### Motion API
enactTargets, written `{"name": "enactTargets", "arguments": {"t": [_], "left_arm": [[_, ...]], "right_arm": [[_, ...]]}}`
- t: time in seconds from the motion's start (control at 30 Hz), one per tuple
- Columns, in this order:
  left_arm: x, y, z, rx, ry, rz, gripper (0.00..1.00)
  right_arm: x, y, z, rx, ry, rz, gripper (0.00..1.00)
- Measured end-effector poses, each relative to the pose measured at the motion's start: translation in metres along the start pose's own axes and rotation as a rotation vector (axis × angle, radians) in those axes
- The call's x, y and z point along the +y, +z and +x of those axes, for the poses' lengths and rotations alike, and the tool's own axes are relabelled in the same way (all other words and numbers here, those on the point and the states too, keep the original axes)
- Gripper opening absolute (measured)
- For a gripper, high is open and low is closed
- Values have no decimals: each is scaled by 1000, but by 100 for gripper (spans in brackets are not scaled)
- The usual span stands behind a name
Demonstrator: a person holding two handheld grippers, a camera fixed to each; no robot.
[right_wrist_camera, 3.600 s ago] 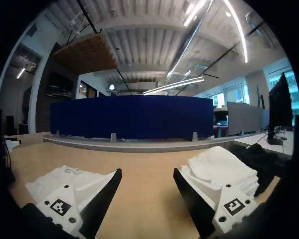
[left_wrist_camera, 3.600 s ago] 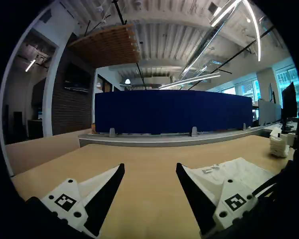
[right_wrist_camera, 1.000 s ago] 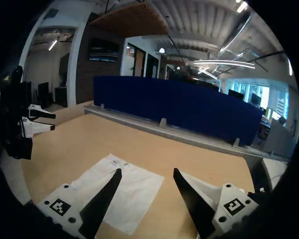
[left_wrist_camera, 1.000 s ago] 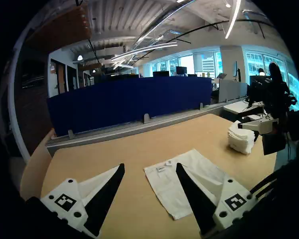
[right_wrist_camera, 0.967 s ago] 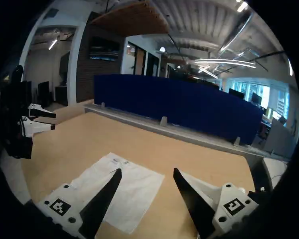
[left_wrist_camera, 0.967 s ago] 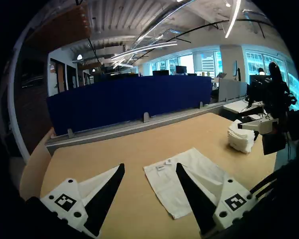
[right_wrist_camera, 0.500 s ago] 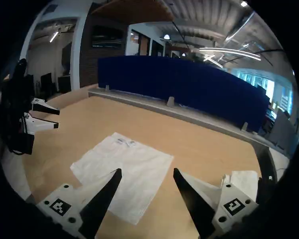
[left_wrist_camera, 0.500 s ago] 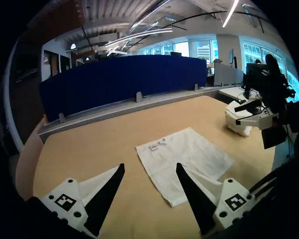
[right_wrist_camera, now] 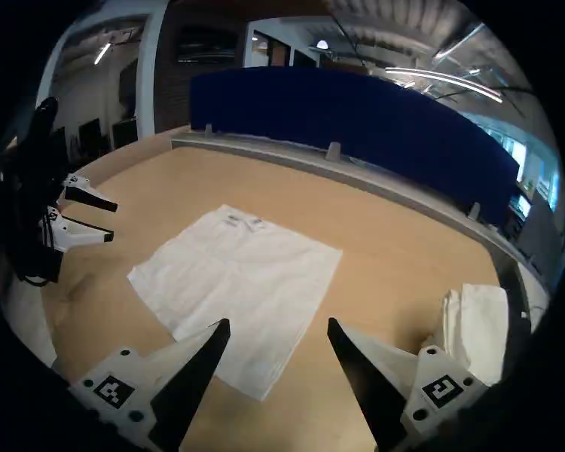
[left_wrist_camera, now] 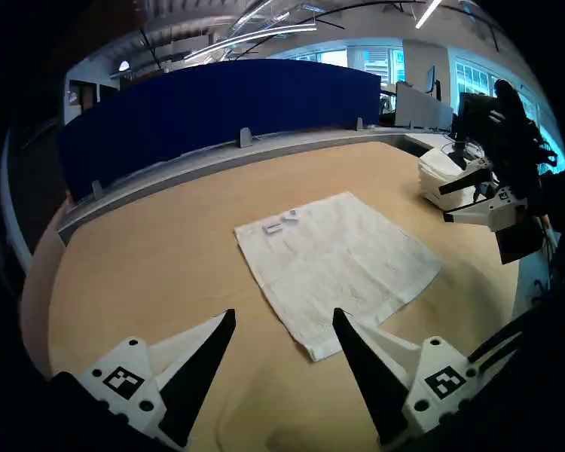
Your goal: Fold towel
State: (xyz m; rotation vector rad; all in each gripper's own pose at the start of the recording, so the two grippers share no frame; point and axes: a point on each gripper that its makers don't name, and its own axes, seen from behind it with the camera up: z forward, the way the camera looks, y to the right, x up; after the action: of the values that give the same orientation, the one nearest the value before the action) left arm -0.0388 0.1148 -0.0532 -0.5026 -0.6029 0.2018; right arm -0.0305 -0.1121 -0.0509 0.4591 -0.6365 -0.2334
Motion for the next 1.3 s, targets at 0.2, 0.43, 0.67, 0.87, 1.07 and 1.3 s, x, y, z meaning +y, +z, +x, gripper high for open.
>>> {"name": "enactTargets", "arguments": {"t": [0.2, 0.43, 0.67, 0.87, 1.07, 1.3], "left_arm": [[9, 12, -20, -52, 5, -24, 96], [17, 23, -40, -107, 12, -49, 95], [25, 28, -53, -150, 8, -75, 96], [30, 34, -61, -177, 28, -93, 96], [40, 41, -68, -212, 17, -125, 96], [45, 48, -74, -237, 7, -139, 96]], "right_arm": [[-2, 7, -22, -45, -10, 9, 100], [-6, 9, -45, -96, -18, 26, 100], [-6, 7, -70, -152, -29, 31, 100], [-9, 6, -82, -181, -22, 45, 100], [-11, 10, -92, -206, -19, 56, 100], [-12, 11, -101, -221, -22, 64, 98]]}}
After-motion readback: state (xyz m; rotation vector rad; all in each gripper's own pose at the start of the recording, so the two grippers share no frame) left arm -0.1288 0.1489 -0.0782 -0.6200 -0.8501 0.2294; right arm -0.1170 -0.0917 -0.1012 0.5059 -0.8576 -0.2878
